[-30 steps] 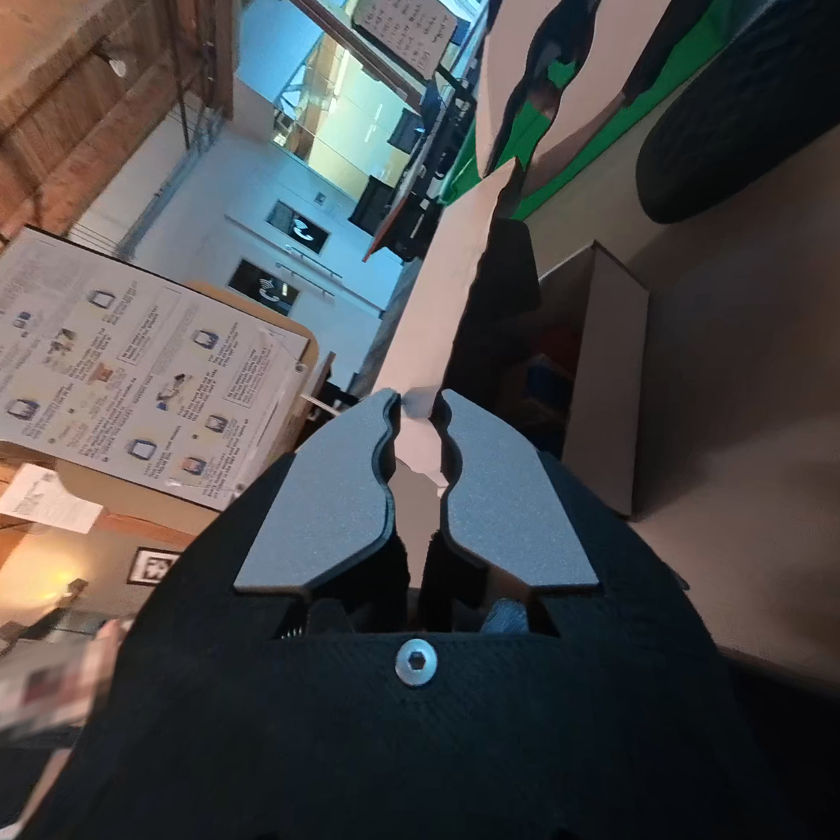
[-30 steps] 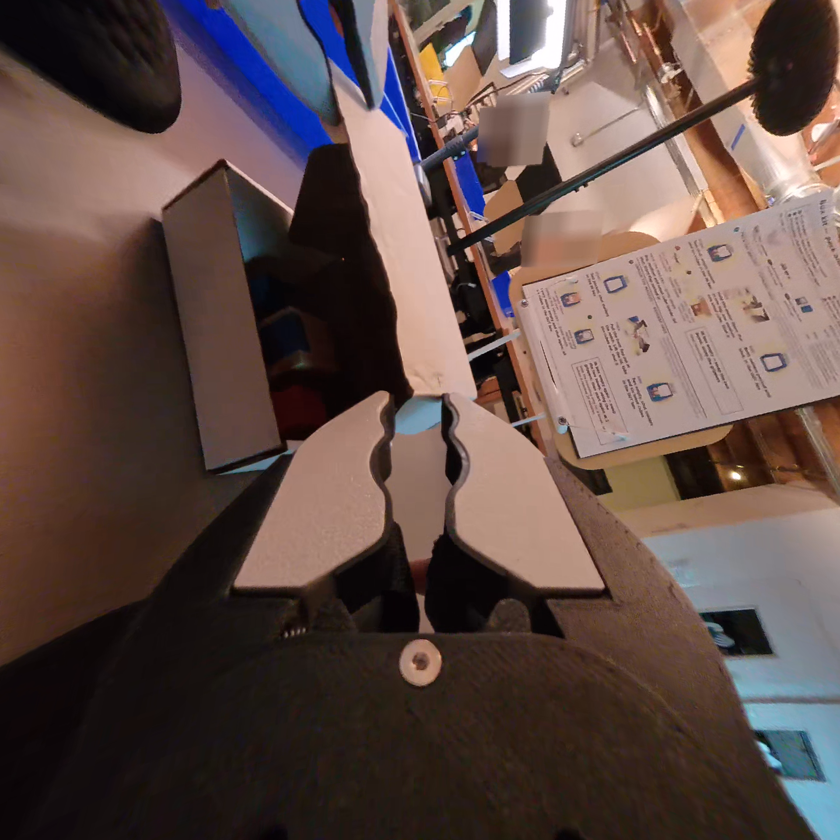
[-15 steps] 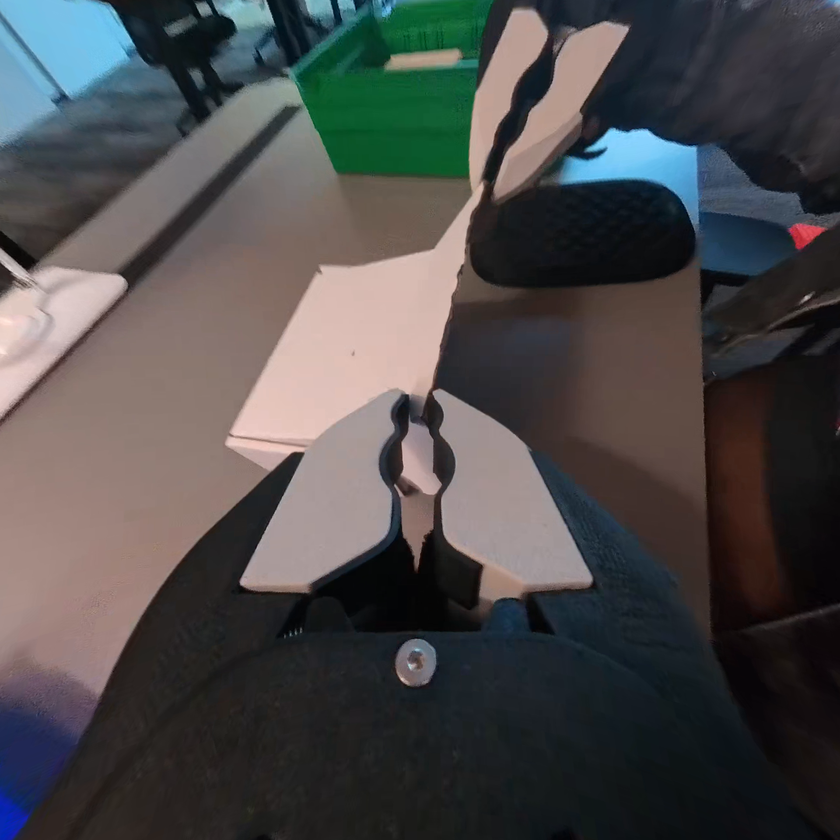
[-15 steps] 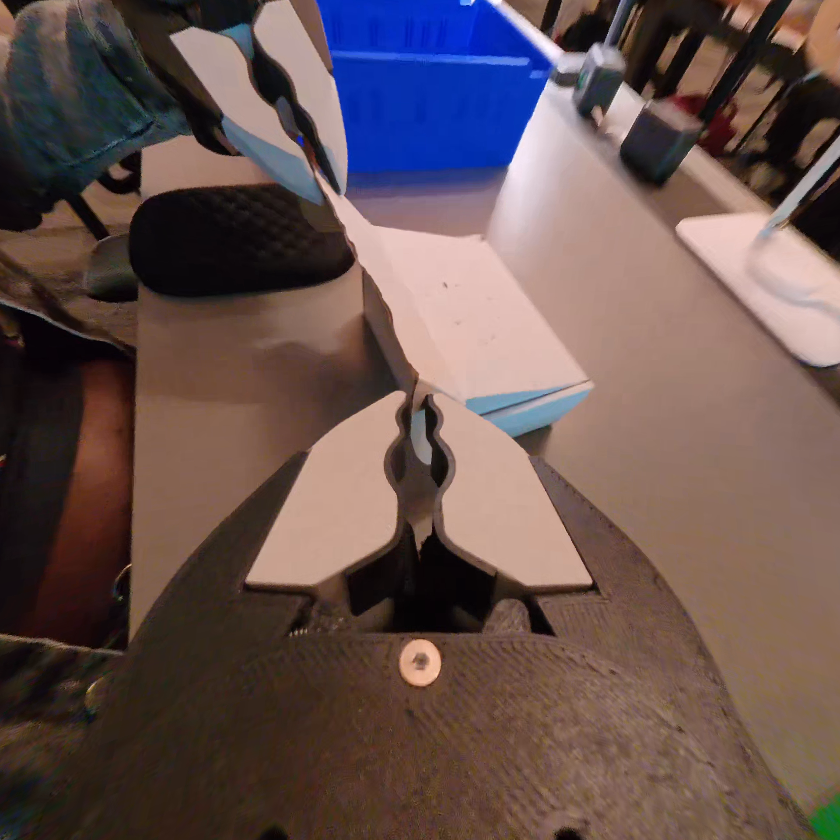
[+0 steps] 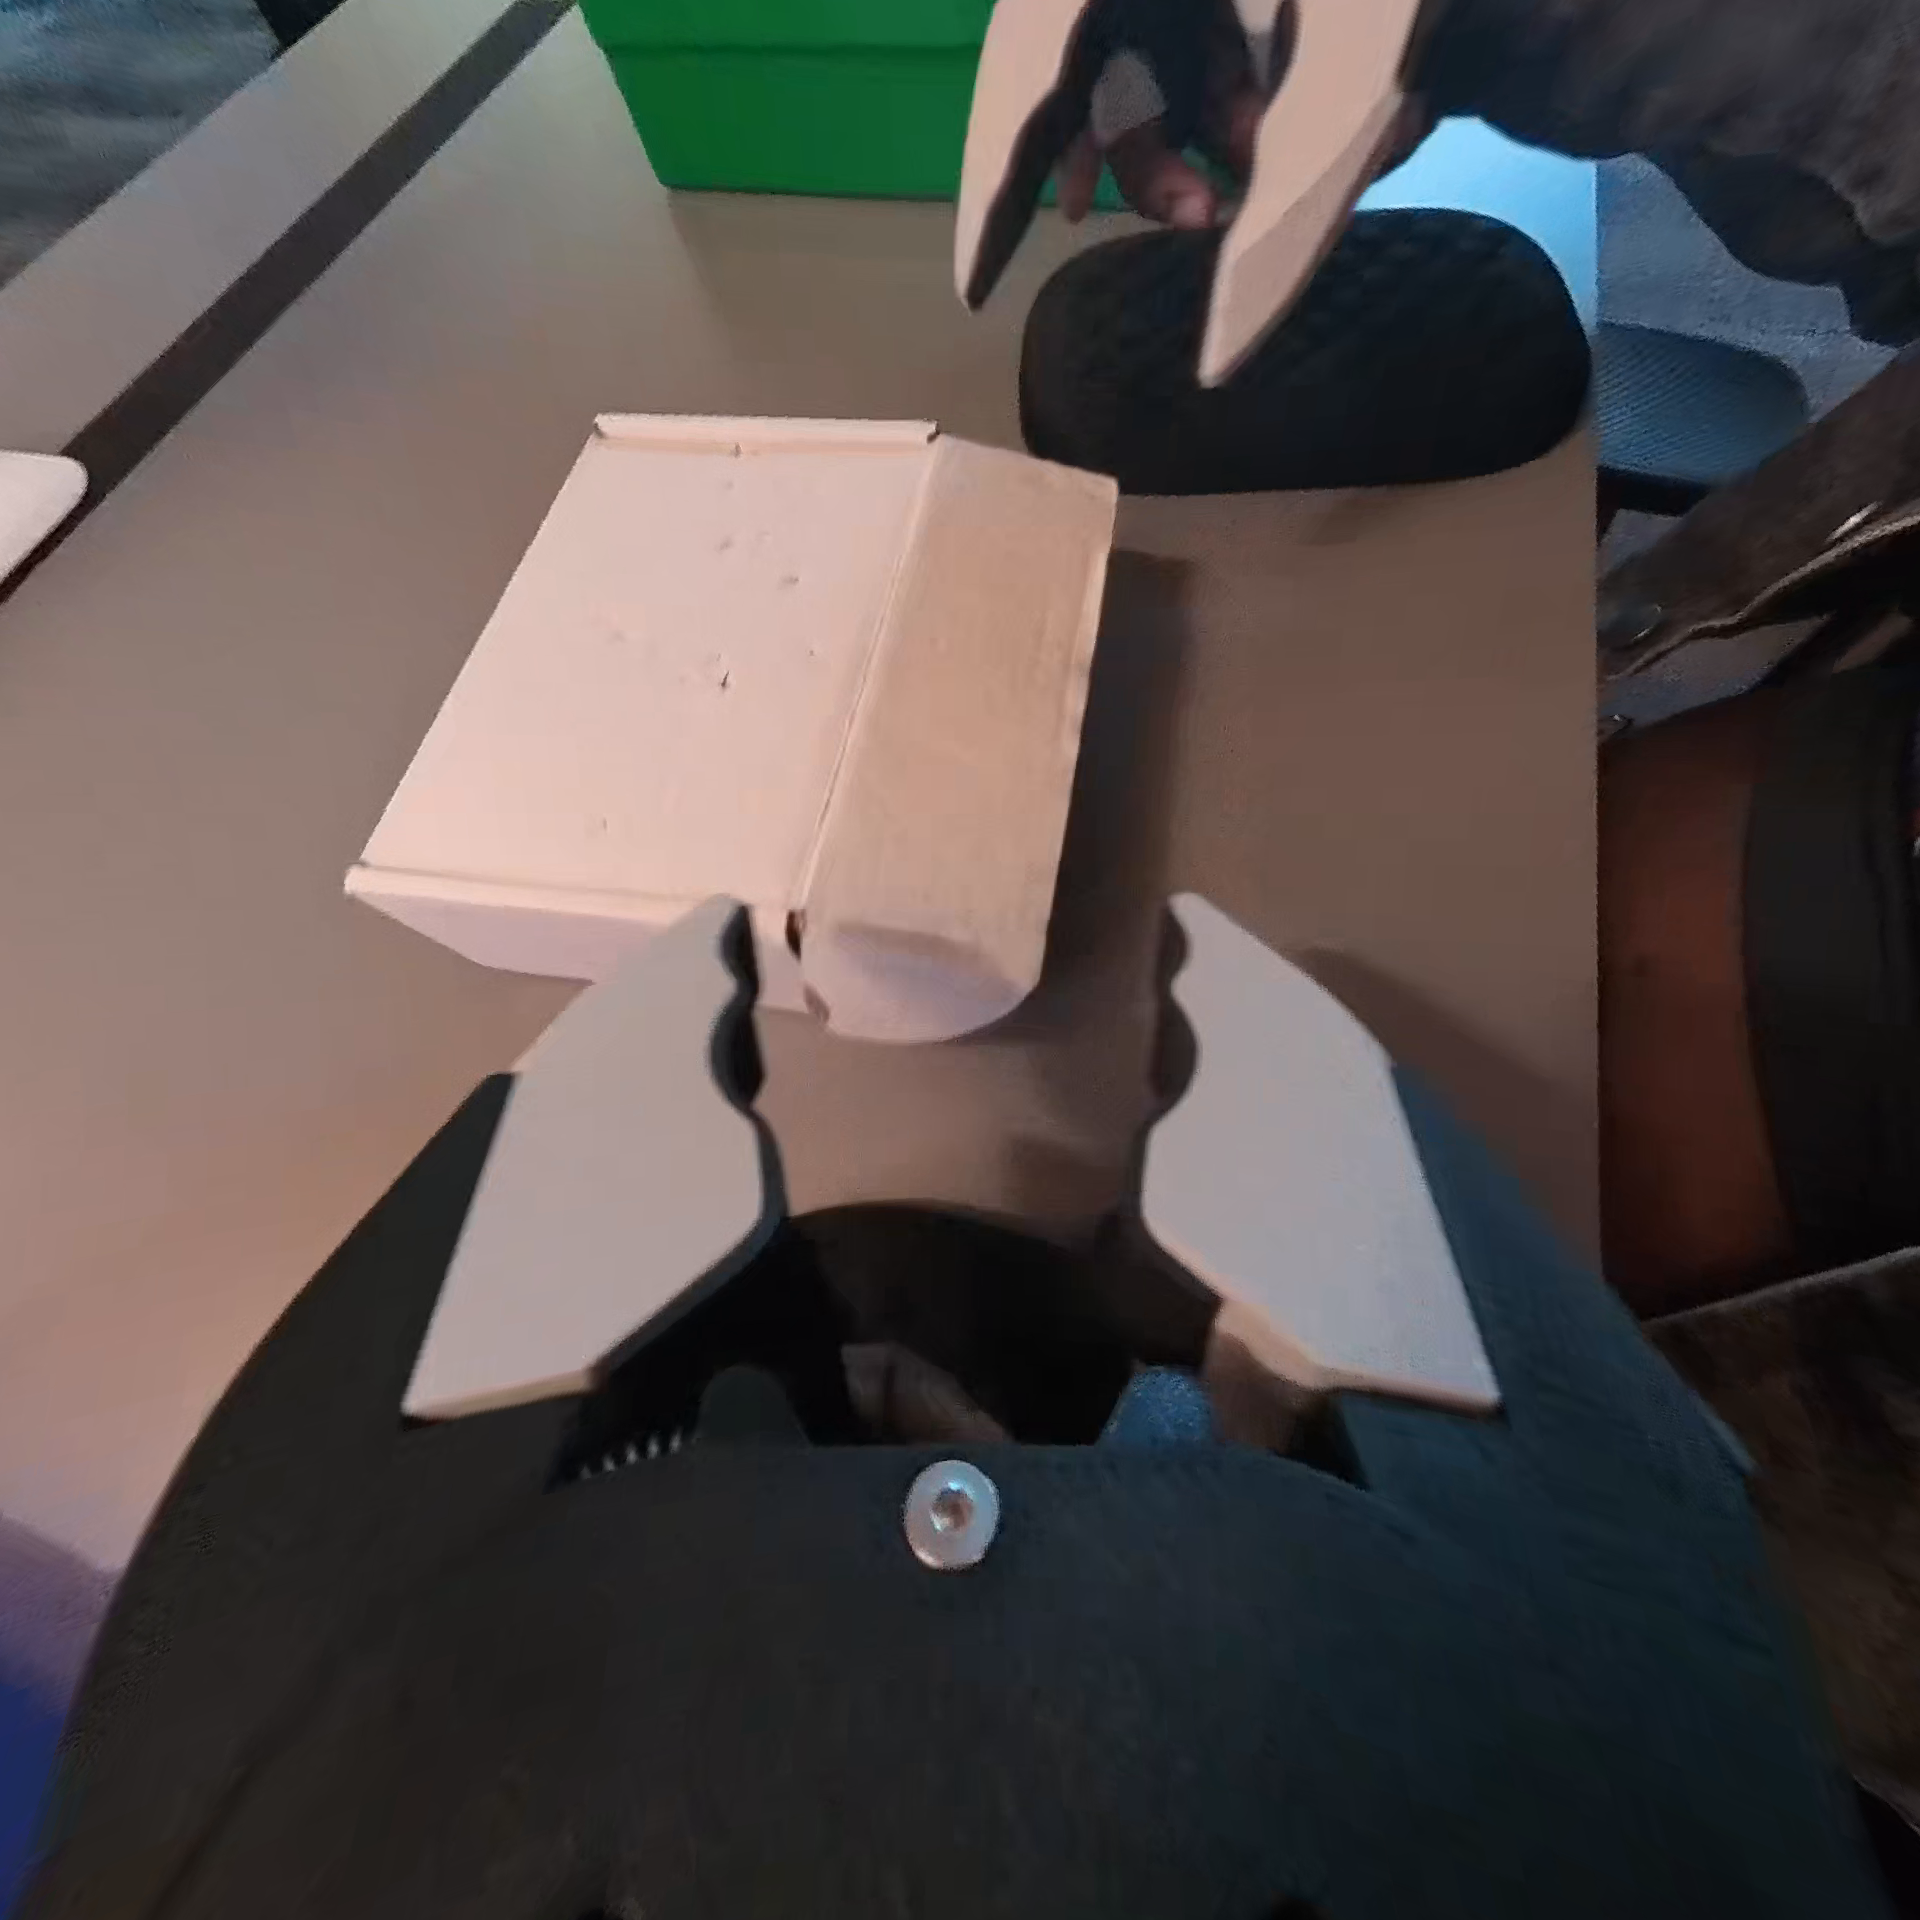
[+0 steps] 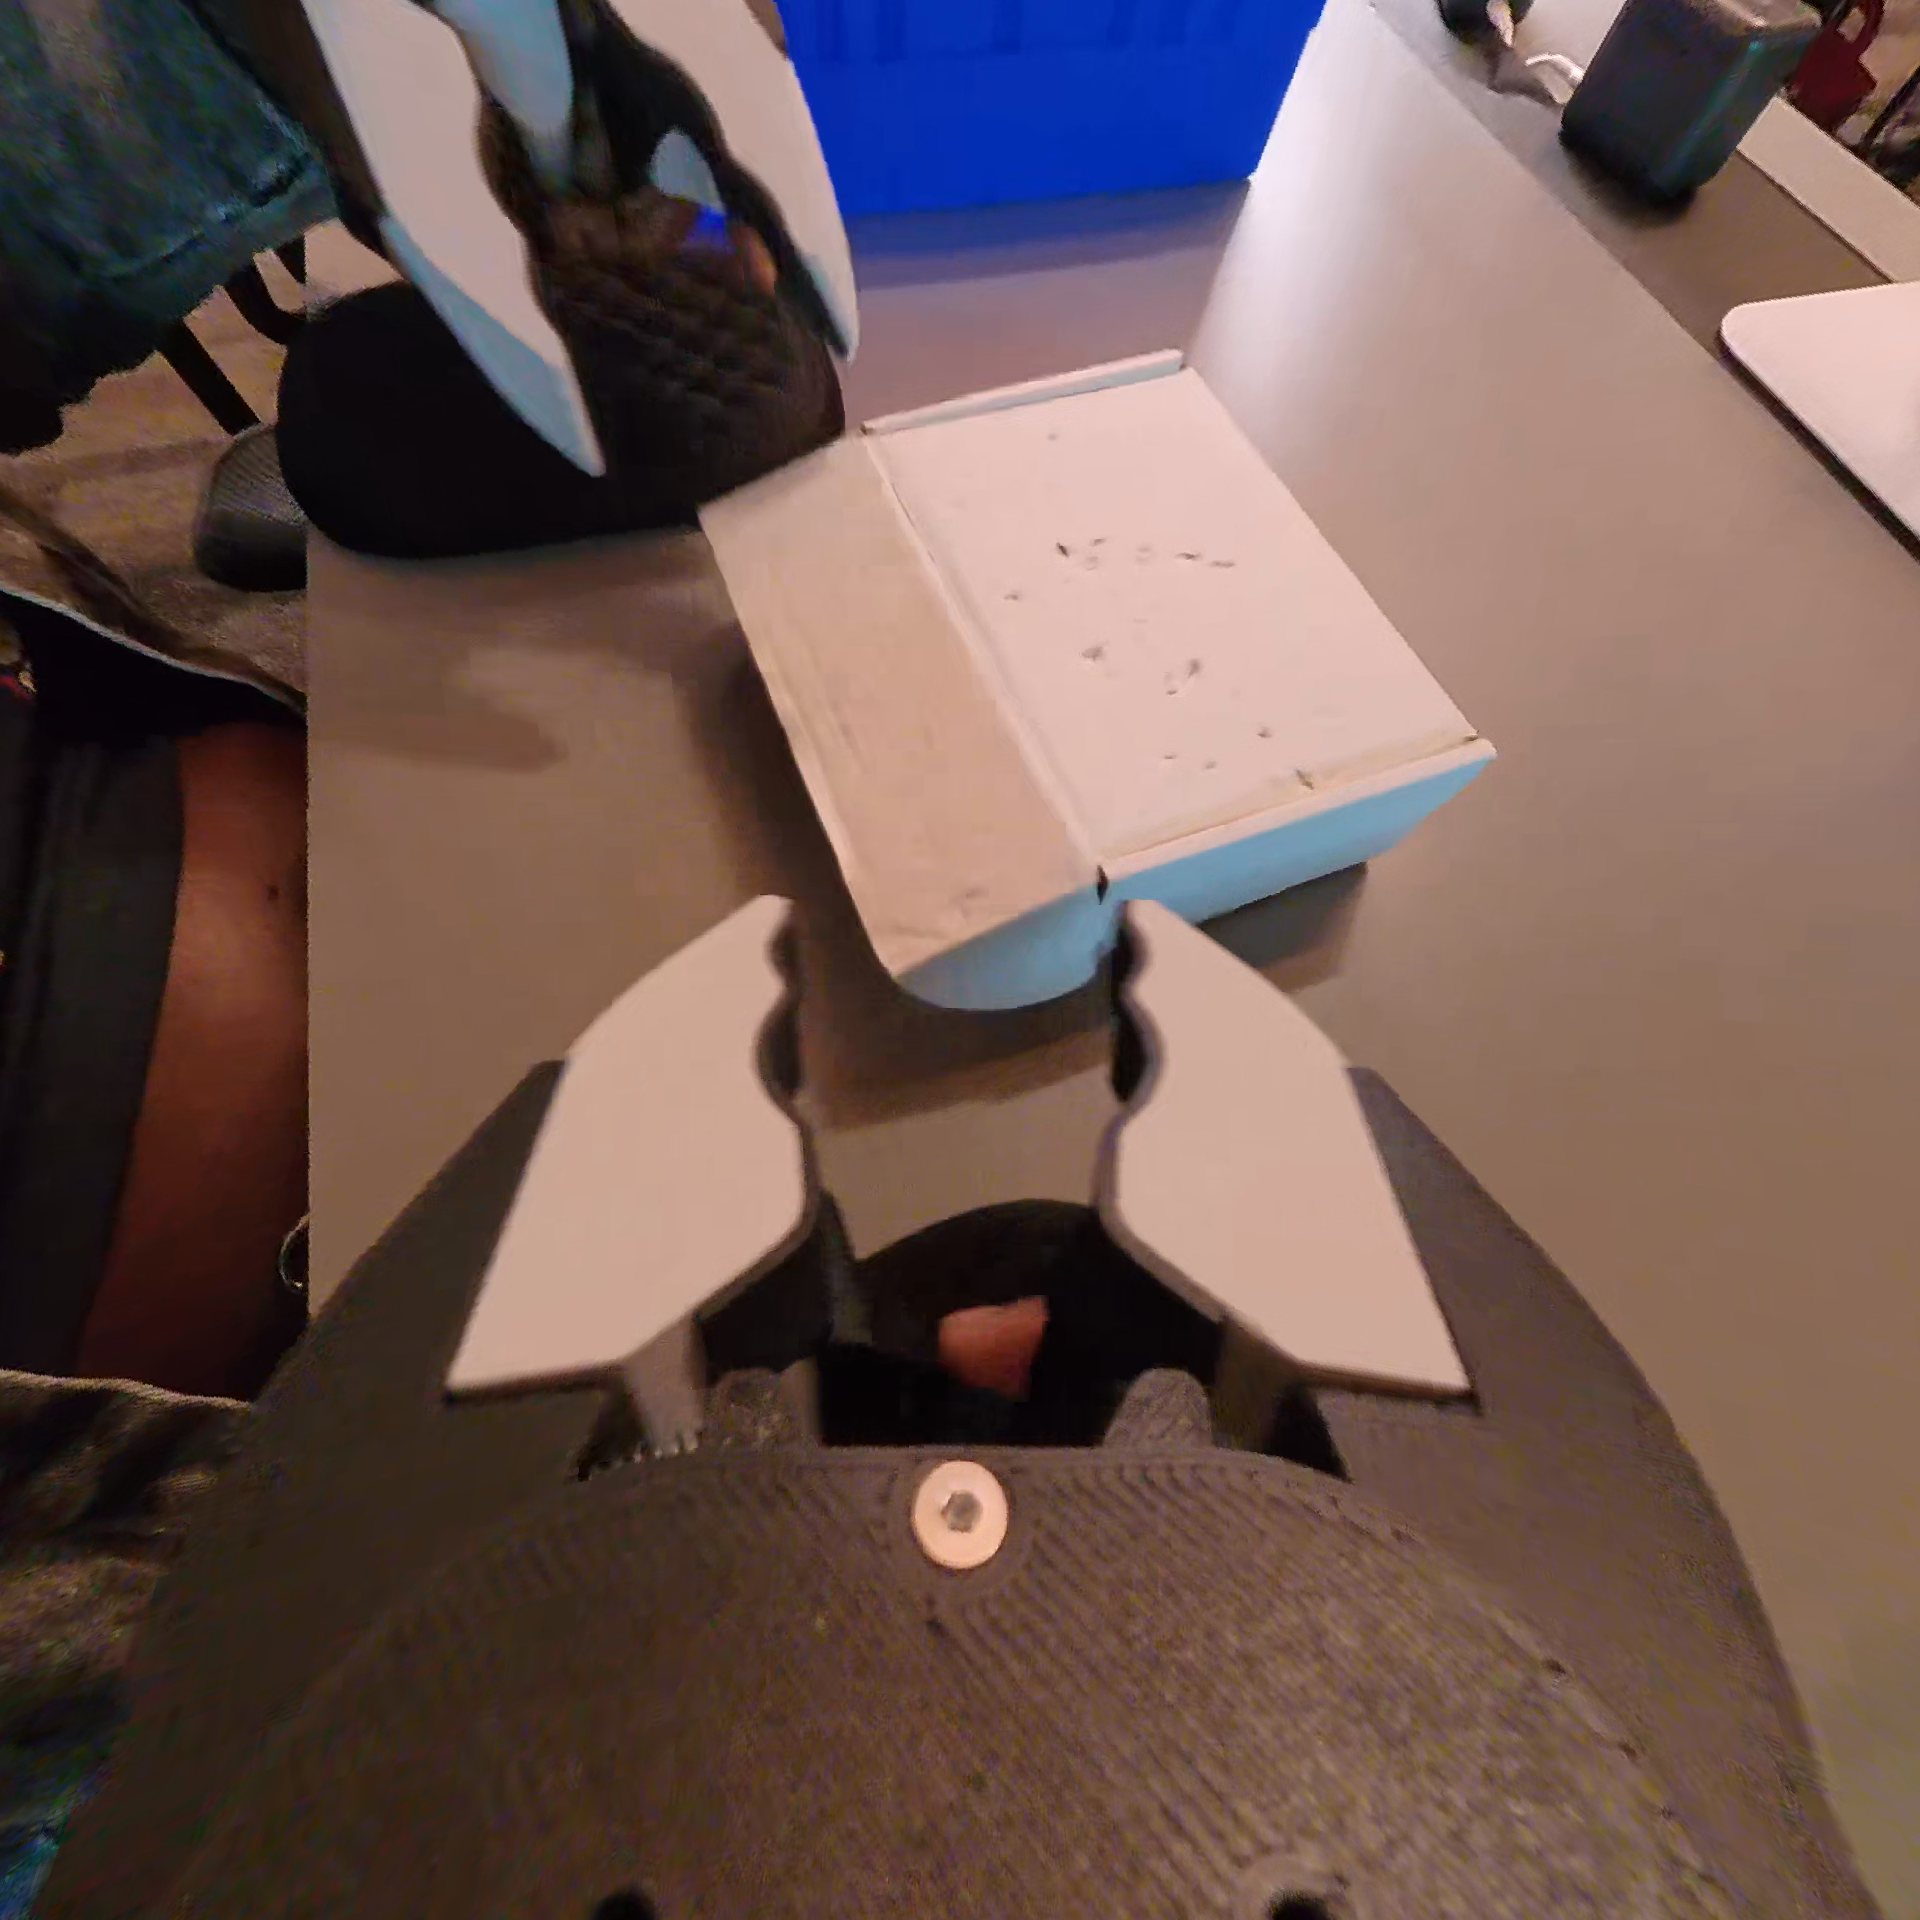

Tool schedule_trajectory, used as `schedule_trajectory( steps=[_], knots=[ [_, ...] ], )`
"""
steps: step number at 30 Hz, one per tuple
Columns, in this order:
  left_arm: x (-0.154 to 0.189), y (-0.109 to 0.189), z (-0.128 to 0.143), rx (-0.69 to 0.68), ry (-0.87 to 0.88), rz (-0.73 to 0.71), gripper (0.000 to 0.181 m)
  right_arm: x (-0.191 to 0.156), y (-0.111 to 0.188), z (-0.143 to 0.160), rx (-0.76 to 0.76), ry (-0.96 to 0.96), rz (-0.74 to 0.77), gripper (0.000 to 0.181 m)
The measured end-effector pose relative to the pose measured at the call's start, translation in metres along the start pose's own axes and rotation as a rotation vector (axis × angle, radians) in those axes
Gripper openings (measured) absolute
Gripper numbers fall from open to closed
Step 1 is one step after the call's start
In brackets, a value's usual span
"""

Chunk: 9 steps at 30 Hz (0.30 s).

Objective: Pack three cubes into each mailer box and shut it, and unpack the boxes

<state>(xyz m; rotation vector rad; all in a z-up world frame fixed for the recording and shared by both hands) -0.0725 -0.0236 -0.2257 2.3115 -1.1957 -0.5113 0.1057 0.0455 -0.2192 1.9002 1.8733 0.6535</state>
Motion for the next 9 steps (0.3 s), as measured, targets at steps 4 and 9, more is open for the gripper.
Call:
schedule_trajectory(
  steps=[4,9],
  knots=[
    [-0.008,0.001,0.012,0.008,0.029,-0.008,0.101,0.003,-0.007,0.011,-0.044,0.005,-0.017,0.093],
    [-0.011,-0.02,0.024,-0.081,-0.025,0.022,0.107,0.003,-0.033,0.024,-0.146,0.055,-0.052,0.105]
  ],
)
Point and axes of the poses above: each gripper's, where its closed fingertips meet, y back along the fingers, z out of its underside, x = y × z across the jaws, the point moved 3 cm from there along y, back along the fingers, and after that the axes turned 2 degrees about -x, right-handed, at the moved point
